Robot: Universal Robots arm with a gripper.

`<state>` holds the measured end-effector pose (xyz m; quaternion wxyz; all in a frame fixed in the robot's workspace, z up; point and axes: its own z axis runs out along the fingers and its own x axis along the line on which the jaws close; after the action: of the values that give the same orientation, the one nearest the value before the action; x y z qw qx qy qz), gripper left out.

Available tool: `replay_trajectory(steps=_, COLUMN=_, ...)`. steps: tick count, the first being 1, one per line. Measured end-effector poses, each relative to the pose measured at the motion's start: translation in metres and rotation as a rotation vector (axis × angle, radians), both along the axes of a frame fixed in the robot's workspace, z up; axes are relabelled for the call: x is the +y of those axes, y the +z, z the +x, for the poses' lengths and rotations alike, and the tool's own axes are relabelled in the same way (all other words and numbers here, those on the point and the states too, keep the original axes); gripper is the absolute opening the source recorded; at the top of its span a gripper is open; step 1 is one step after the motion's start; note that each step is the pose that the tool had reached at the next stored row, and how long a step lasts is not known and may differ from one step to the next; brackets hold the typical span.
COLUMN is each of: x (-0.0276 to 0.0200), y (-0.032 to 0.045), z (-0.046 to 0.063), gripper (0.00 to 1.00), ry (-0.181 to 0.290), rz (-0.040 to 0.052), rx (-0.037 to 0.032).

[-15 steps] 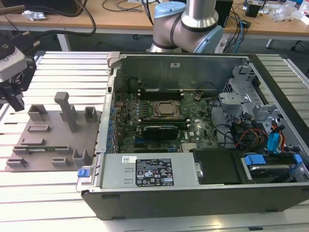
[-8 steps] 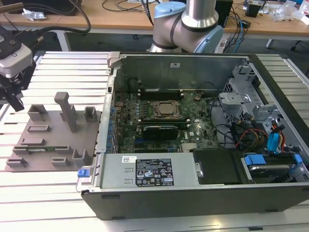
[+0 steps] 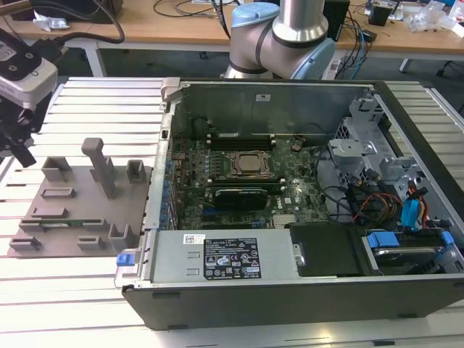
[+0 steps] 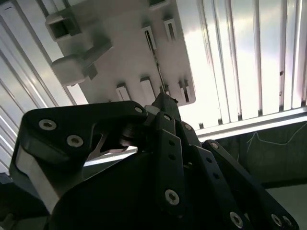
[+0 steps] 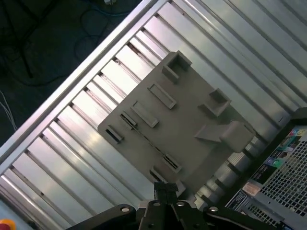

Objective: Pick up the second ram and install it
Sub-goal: 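Pick up the second ram and move it above second insertion slot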

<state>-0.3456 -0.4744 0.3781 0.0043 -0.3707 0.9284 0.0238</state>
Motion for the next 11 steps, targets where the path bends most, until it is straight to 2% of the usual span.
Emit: replay_trajectory(steps=11, x=0.0, y=0.0, z=0.0, gripper=0.1, ry=0.147, rz=0.0, rx=0.0)
